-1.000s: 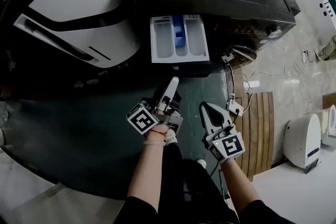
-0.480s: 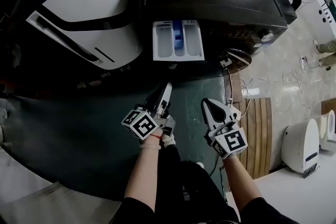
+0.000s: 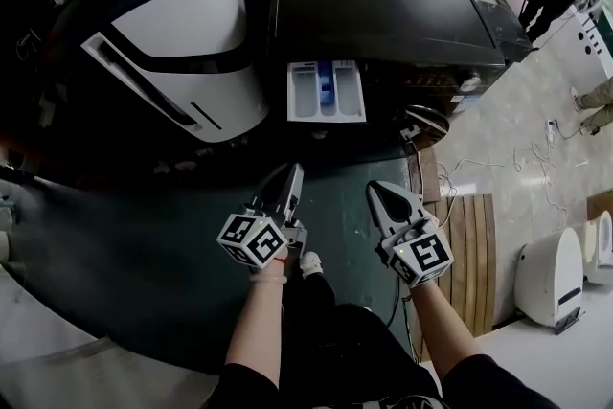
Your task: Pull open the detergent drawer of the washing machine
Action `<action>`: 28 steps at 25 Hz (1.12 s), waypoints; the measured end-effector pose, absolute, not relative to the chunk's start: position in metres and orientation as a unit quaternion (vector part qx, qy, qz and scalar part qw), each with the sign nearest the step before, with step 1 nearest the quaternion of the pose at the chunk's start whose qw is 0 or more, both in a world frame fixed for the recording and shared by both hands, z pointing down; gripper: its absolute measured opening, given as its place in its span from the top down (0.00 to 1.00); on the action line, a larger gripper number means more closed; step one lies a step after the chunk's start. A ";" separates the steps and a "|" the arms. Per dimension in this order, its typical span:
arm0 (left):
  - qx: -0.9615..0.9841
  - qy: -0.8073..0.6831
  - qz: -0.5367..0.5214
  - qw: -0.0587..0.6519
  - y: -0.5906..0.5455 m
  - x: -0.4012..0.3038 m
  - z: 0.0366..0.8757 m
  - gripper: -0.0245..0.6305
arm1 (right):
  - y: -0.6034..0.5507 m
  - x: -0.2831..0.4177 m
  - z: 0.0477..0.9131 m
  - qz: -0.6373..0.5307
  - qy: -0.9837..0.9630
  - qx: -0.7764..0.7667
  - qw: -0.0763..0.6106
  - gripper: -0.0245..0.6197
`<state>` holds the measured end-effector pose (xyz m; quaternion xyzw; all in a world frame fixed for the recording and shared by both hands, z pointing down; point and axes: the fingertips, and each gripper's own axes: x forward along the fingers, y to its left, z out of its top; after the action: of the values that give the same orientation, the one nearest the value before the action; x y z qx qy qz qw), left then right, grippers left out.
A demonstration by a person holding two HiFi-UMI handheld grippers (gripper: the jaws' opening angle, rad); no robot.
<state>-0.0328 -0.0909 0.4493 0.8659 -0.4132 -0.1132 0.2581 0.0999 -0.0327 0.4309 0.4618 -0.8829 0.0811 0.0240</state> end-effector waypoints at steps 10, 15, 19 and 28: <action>0.884 -0.429 -0.041 0.181 -0.047 -0.036 0.399 0.95 | -0.007 0.101 0.389 0.084 -0.891 0.447 0.016 0.95; 0.882 -0.444 -0.035 0.153 -0.034 -0.040 0.372 0.95 | -0.001 0.102 0.367 0.072 -0.894 0.443 0.019 0.95; 0.885 -0.450 -0.023 0.117 -0.028 -0.044 0.350 0.95 | 0.002 0.104 0.351 0.062 -0.890 0.451 0.015 0.95; 0.881 -0.470 -0.004 0.057 -0.010 -0.055 0.310 0.95 | 0.013 0.114 0.316 0.040 -0.889 0.457 0.001 0.95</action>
<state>-0.0547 -0.0100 0.3098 0.8807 -0.4702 -0.0042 0.0574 0.1144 0.0129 0.3160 0.4567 -0.8887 0.0403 0.0012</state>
